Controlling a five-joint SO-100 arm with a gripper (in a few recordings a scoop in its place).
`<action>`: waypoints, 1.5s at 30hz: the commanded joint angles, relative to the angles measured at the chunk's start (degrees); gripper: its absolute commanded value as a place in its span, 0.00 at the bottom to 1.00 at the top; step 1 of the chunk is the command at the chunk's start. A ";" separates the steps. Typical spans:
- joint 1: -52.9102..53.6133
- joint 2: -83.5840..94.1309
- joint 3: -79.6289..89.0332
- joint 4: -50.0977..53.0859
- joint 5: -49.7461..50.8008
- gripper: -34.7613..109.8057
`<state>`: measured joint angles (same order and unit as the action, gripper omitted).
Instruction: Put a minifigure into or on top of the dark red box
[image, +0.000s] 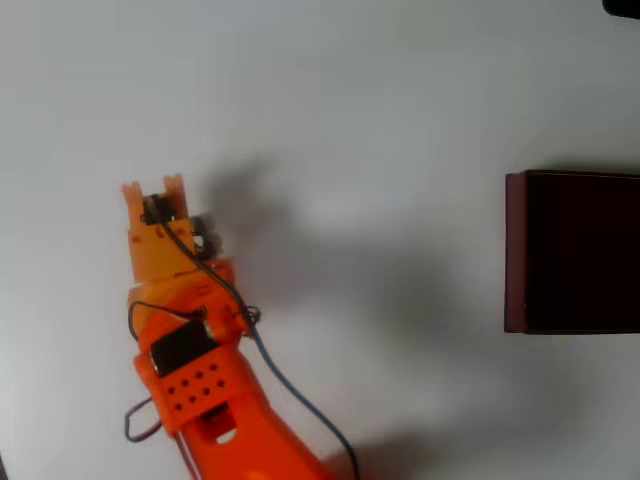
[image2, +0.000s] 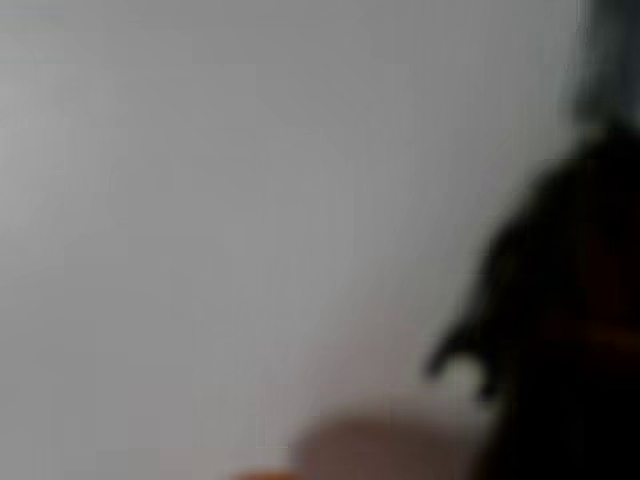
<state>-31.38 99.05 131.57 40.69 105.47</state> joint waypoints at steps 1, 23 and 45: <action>-0.35 -0.70 -1.41 -0.70 1.23 0.39; -0.18 -0.62 -2.29 0.70 -1.76 0.24; 64.60 37.53 -10.55 32.17 -75.85 0.24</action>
<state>27.69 139.04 122.17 76.90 32.61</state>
